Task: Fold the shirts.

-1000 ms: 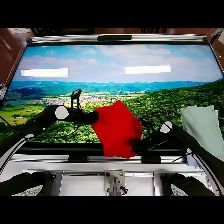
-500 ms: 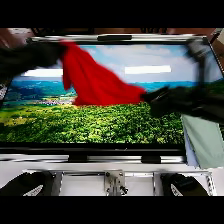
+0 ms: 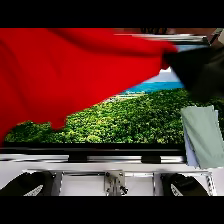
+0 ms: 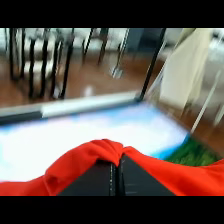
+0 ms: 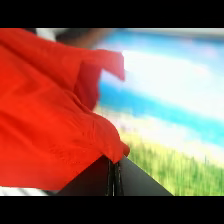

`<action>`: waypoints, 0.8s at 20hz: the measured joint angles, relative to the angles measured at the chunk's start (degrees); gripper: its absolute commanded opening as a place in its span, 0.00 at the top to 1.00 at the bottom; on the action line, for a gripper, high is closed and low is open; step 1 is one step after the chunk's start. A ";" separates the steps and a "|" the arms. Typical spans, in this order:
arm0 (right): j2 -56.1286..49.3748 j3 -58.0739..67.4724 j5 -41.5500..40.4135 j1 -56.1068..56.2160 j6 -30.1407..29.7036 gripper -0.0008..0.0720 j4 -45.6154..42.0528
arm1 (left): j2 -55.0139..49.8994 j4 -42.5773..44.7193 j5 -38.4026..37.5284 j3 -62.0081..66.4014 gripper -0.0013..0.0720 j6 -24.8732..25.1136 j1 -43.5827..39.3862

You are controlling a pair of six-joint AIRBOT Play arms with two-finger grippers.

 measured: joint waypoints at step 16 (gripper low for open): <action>-12.22 -47.93 -18.25 4.31 14.88 0.91 -4.04 | -37.73 -6.67 -11.98 -22.60 0.04 2.43 1.70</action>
